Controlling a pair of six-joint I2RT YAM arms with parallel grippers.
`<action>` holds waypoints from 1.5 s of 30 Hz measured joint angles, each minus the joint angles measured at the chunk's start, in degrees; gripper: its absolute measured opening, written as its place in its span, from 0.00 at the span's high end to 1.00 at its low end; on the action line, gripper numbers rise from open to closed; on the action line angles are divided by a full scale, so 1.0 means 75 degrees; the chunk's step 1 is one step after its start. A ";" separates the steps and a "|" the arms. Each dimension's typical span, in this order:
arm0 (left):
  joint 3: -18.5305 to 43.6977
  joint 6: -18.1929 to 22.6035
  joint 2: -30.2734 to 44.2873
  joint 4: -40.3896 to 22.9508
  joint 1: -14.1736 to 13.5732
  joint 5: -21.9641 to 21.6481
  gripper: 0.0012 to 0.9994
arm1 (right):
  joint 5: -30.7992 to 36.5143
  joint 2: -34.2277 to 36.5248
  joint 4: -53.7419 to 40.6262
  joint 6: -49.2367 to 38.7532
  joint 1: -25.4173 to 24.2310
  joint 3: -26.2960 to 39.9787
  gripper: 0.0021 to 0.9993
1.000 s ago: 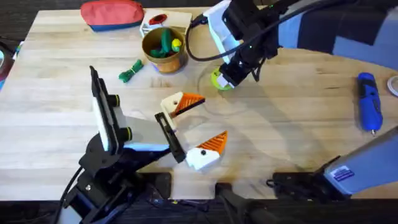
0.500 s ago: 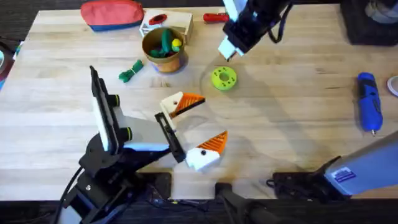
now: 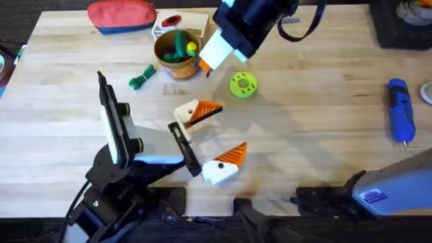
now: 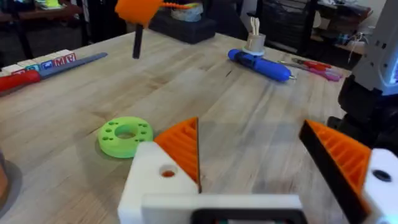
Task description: Pick up the gripper from the table and insert it into the empty holder that is missing its gripper. Then pick up a screw, insert it into the mounting hole, and use the screwdriver to tighten it. Finally, clean up the table by picking up the vegetable and placing it into the bucket.
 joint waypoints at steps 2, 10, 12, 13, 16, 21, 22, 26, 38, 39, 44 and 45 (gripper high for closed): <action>0.0000 0.0000 0.0000 0.0000 0.0000 0.0002 0.01 | -0.0139 0.0000 0.0002 0.0001 0.0116 0.0000 1.00; 0.0000 0.0000 0.0003 0.0000 0.0000 0.0001 0.01 | -0.0404 0.0173 -0.0103 0.0004 0.0757 0.0000 1.00; 0.0000 0.0000 0.0003 0.0000 0.0000 0.0000 0.01 | -0.0425 0.0236 -0.0101 0.0003 0.0838 0.0003 1.00; 0.0000 0.0000 0.0000 0.0000 0.0000 0.0000 0.01 | -0.0428 0.0260 -0.0101 0.0003 0.0869 0.0002 1.00; 0.0000 0.0000 0.0000 0.0000 0.0000 0.0000 0.01 | -0.0428 0.0277 -0.0105 0.0003 0.0943 0.0000 1.00; 0.0000 0.0000 0.0003 0.0000 0.0000 0.0002 0.01 | -0.0428 0.0354 -0.0181 0.0003 0.1004 0.0000 1.00; 0.0000 0.0000 0.0003 0.0000 0.0000 0.0003 0.01 | -0.0428 0.0394 -0.0195 0.0003 0.1004 0.0003 1.00; 0.0000 0.0000 0.0002 0.0000 0.0000 0.0000 0.01 | -0.0428 0.0622 -0.0277 0.0003 0.1004 0.0003 1.00; 0.0000 0.0000 0.0001 0.0000 0.0000 0.0000 0.01 | -0.0428 0.0842 -0.0151 0.0003 0.1004 0.0003 1.00; 0.0000 0.0000 0.0003 0.0000 0.0000 0.0001 0.01 | -0.0428 0.0842 -0.0154 0.0003 0.1004 0.0003 1.00; 0.0000 0.0000 0.0001 0.0000 0.0000 0.0001 0.01 | -0.0427 0.0842 -0.0135 0.0003 0.1004 0.0000 1.00; 0.0000 0.0000 0.0001 0.0000 0.0000 0.0000 0.01 | -0.0428 0.0842 -0.0118 0.0003 0.1004 -0.0005 1.00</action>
